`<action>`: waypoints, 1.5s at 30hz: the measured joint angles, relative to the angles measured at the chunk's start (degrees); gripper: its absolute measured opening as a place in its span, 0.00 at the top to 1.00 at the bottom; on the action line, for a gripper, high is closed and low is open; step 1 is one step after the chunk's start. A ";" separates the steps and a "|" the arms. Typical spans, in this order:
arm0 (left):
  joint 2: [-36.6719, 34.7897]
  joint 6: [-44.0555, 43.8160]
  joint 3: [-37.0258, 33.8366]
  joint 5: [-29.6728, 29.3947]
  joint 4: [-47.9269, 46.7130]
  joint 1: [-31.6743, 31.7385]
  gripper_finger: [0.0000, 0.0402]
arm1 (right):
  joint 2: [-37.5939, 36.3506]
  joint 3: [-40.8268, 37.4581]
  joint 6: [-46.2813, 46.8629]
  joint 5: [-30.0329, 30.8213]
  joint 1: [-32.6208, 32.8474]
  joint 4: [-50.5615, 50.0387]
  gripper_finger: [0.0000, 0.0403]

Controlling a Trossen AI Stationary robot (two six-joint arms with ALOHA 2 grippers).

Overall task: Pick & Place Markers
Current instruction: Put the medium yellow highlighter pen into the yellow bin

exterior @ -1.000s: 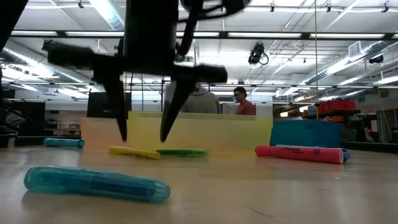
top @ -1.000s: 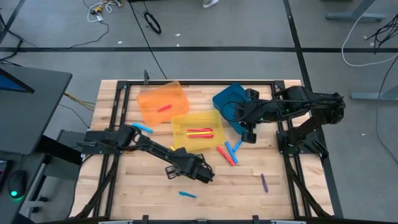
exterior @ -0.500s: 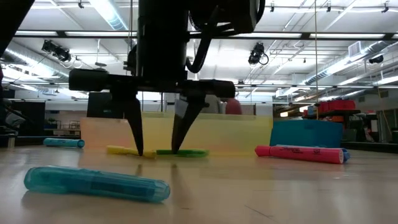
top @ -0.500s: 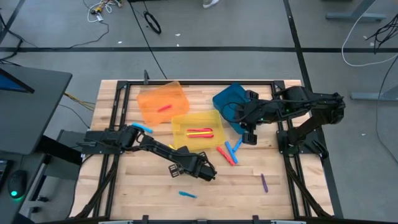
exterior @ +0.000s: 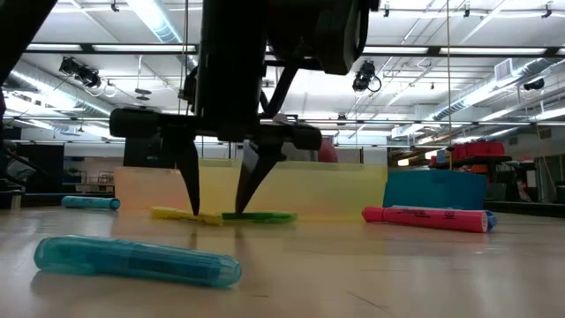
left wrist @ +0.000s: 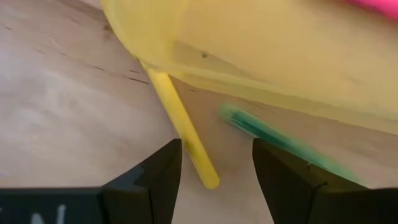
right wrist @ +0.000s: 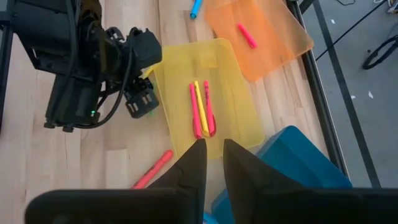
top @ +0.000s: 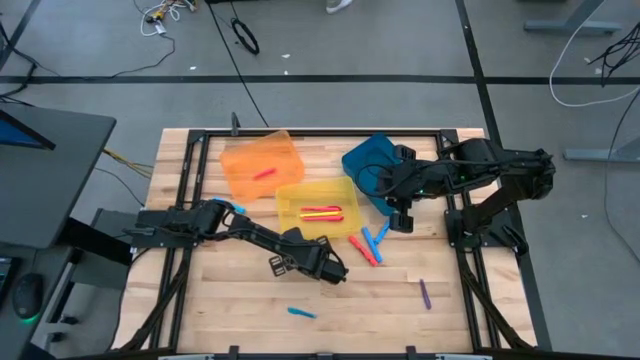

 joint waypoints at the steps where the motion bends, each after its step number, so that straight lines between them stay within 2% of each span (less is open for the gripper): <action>1: 0.05 0.03 0.00 0.06 -0.17 0.00 0.49 | 0.00 0.00 0.00 0.00 0.00 -0.01 0.86; 16: 1.15 -1.43 -0.10 2.82 -1.68 -2.27 0.49 | 0.02 0.00 -0.17 0.00 0.00 0.07 0.86; 25: 2.32 -1.28 0.07 2.42 -1.97 -3.73 0.52 | 0.02 0.00 -0.17 0.02 0.00 0.48 0.86; 31: 2.15 3.55 0.00 0.90 -0.94 -3.92 0.55 | 0.02 0.00 -0.17 -0.01 0.00 1.28 0.86; 38: 2.22 3.02 0.02 0.71 -0.84 -3.96 0.55 | 0.02 0.00 0.28 -0.02 0.00 1.31 0.86; 45: 2.22 3.00 0.07 1.94 -0.88 -4.07 0.65 | 0.02 0.00 0.33 -0.02 0.00 1.29 0.86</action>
